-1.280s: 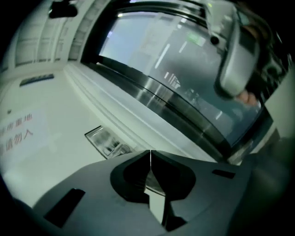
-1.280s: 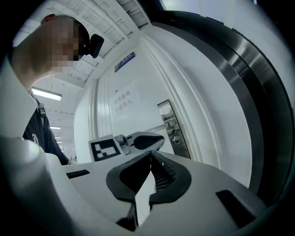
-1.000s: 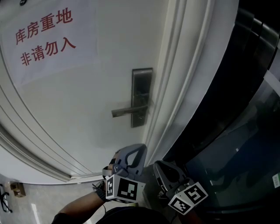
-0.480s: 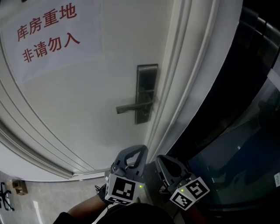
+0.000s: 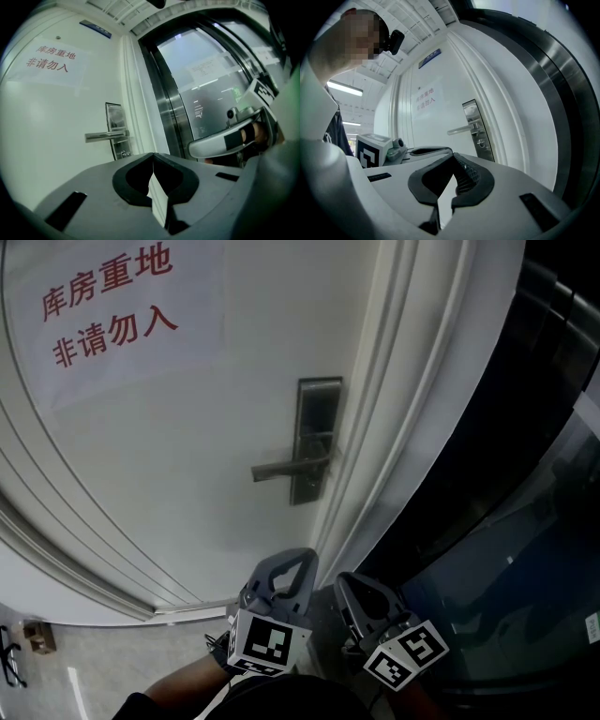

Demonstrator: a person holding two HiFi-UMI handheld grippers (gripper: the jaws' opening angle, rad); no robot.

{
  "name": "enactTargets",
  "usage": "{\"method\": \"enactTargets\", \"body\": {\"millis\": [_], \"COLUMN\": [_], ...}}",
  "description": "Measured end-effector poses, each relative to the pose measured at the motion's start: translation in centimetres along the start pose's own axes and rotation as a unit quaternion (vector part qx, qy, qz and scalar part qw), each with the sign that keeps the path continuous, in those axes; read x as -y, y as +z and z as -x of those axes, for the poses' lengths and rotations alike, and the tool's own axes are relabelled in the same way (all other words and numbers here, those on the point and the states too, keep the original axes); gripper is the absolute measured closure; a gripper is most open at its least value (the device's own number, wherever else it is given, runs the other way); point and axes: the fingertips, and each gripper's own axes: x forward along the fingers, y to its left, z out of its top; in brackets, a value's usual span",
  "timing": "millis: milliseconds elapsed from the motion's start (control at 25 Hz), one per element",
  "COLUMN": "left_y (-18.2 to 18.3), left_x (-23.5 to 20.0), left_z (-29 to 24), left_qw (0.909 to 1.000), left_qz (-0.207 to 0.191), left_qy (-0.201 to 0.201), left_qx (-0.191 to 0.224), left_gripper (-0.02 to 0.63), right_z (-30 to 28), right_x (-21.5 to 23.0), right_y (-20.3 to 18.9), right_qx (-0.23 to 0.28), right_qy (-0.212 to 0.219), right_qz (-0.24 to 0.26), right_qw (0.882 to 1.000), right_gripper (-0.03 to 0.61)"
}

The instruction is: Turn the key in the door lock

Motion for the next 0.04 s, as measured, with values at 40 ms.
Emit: {"method": "enactTargets", "body": {"millis": [40], "left_y": [-0.04], "left_x": [-0.04], "left_z": [0.01], "left_qw": [1.0], "left_qz": [0.0], "left_qy": [0.001], "left_qx": [0.0], "left_gripper": [0.606], "right_z": [0.0], "right_x": [0.01], "right_y": [-0.04], "right_qx": [0.0], "right_qy": [0.0], "right_qz": [0.0], "right_qw": [1.0], "right_gripper": [0.565]}}
